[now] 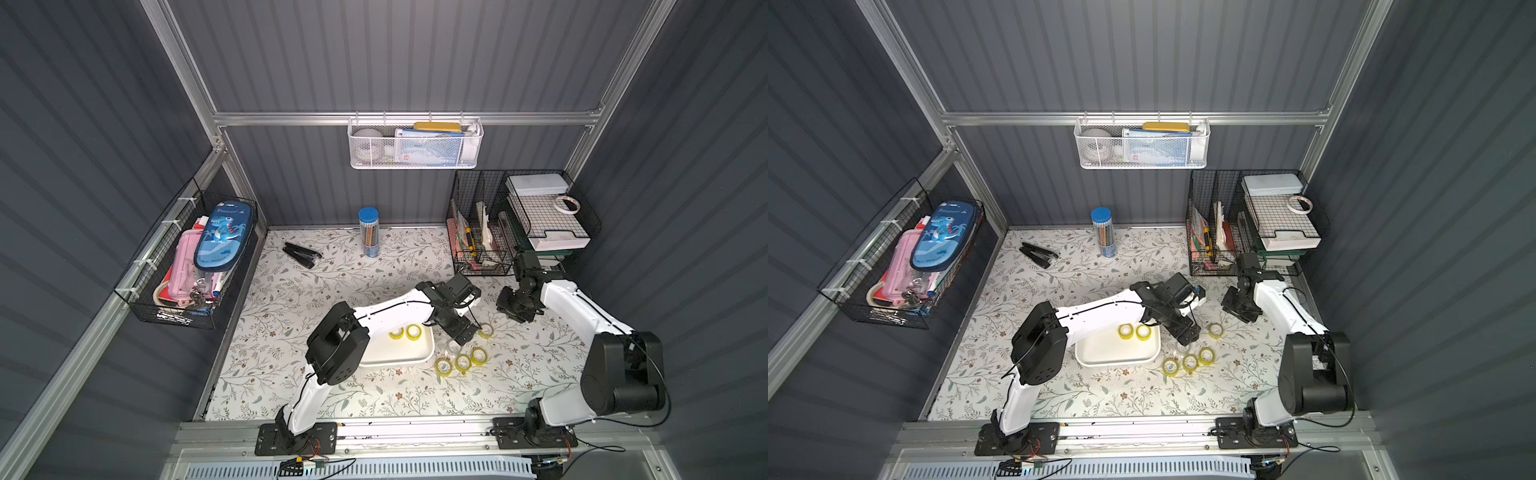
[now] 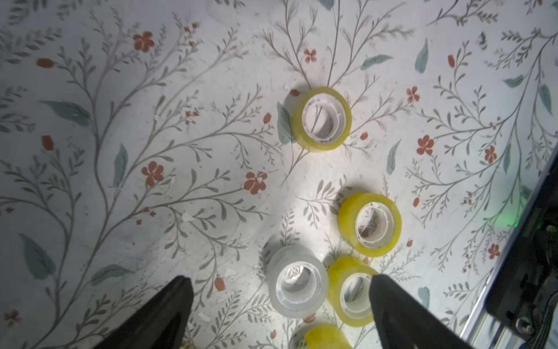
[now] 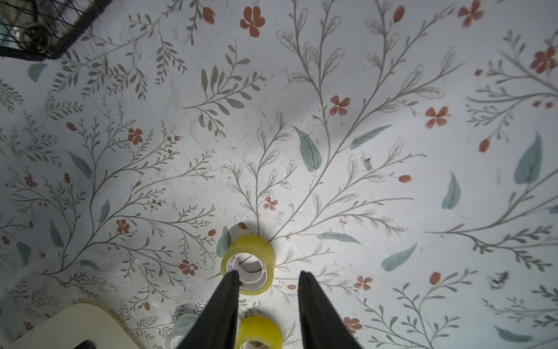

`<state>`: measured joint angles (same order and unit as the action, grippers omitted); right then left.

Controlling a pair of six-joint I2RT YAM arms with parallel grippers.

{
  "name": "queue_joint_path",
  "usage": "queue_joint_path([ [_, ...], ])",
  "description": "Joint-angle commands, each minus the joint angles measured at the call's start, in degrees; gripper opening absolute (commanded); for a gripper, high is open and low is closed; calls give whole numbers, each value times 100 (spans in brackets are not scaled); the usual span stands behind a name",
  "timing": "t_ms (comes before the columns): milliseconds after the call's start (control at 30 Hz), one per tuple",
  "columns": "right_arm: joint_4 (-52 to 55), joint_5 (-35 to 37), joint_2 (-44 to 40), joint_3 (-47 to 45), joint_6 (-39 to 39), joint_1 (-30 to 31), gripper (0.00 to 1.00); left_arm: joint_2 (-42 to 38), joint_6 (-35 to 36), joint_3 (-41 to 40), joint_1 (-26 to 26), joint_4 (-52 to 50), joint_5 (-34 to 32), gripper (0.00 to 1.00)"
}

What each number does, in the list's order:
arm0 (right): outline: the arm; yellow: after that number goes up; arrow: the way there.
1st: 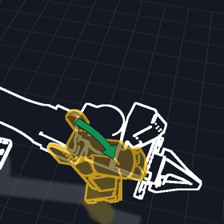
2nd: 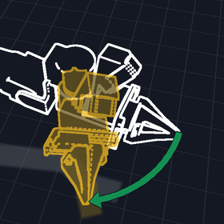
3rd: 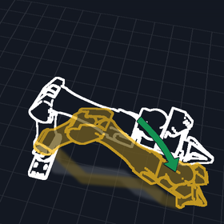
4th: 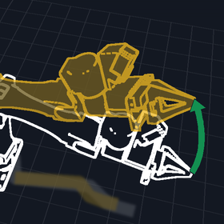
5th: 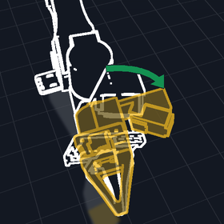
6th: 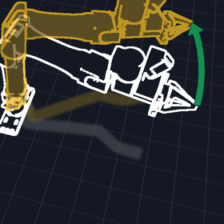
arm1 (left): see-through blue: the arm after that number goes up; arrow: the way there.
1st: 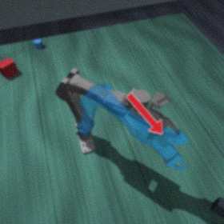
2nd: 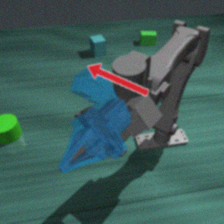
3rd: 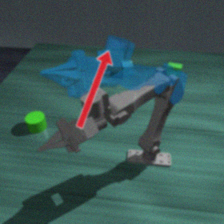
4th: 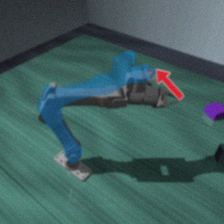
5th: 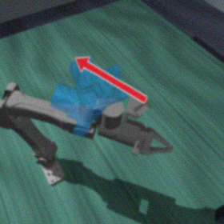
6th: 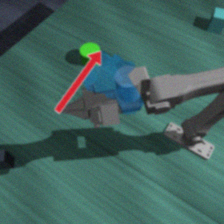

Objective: Put the transparent tape into the storage box
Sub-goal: Pick up the tape at the center of the board.

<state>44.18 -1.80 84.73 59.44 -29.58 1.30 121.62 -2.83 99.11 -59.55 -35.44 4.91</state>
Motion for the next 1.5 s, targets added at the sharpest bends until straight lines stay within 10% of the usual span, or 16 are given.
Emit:
queue_joint_path([
  [0, 20, -40, -186, -132, -59, -24, 38, 15, 364, 175, -282, -165, 103, 97],
  [800, 185, -106, -1488, -204, -25, -41, 37, 1304, 277, 980, -688, -28, -825, 73],
  [1267, 205, -41, -1705, -257, 12, -35, 36, 1214, 178, 700, -804, 30, -908, 0],
  [1467, 205, -215, -1694, -240, 34, -39, 37, 746, 79, 625, -787, -192, -1257, 0],
])
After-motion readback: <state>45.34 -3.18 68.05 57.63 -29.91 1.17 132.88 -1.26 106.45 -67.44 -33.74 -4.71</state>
